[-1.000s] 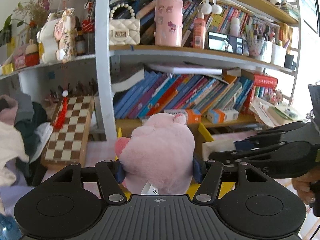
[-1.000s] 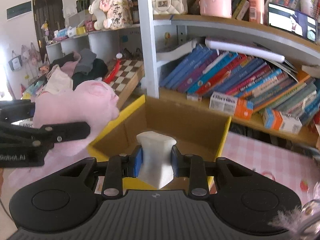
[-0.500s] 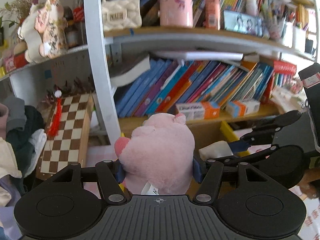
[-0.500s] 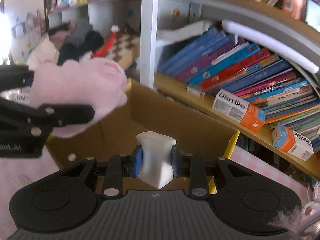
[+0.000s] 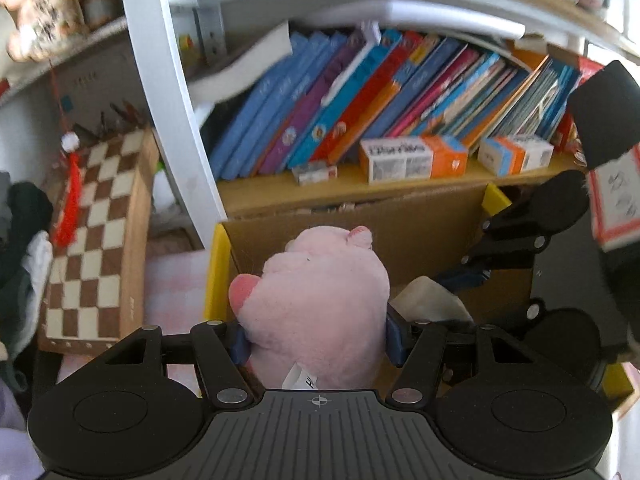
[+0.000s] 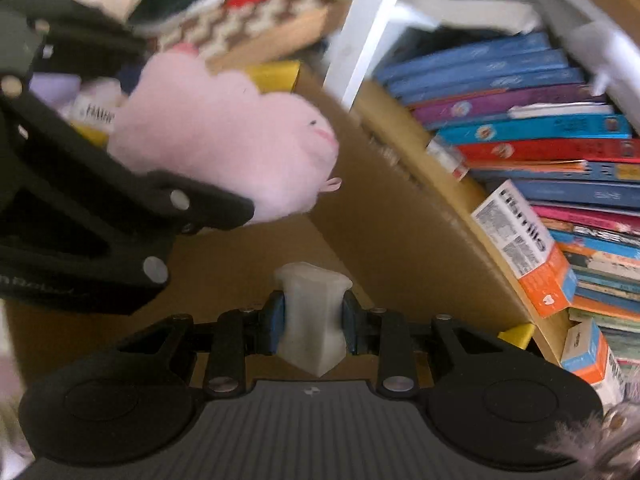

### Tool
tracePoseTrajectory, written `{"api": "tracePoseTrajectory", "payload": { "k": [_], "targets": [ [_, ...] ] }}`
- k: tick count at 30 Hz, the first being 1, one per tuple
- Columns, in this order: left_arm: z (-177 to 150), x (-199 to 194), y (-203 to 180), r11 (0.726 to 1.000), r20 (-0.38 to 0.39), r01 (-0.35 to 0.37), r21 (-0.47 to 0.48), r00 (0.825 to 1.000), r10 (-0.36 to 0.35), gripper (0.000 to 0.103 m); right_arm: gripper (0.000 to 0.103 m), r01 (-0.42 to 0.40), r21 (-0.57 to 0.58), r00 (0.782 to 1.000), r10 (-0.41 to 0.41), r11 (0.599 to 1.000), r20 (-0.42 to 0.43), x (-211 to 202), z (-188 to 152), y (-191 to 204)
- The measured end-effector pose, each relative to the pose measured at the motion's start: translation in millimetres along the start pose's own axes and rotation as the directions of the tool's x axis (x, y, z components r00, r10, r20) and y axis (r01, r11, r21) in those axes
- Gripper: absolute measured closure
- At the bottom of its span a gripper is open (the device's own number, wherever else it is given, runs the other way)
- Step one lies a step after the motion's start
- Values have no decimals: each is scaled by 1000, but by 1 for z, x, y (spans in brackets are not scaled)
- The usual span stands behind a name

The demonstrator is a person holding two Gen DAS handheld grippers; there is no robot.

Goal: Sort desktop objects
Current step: 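Open both tools to drop the pig and adapter into the box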

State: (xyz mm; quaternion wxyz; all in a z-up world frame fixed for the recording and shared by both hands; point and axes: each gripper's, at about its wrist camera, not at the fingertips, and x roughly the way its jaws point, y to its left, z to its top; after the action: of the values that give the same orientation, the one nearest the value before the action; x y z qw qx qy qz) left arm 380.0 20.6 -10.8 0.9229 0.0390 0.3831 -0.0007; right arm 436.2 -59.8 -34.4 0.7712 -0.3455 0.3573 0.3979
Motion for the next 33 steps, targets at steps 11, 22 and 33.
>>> {"api": "tracePoseTrajectory", "payload": {
  "k": [11,22,33],
  "targets": [
    [-2,27,-2,999,-86,-10,34,996,13,42,75,-76,-18,991,74,997,-114,26,9,-3],
    [3,26,-1,999,-108,-24,46,994,29,30,30,-20,-32,998,18,999,-62,16,10,4],
    [3,-19,-14,989,33,-56,138,998,52,19,28,6,72,1000,-6,997,-1,-16,-3,4]
  ]
}}
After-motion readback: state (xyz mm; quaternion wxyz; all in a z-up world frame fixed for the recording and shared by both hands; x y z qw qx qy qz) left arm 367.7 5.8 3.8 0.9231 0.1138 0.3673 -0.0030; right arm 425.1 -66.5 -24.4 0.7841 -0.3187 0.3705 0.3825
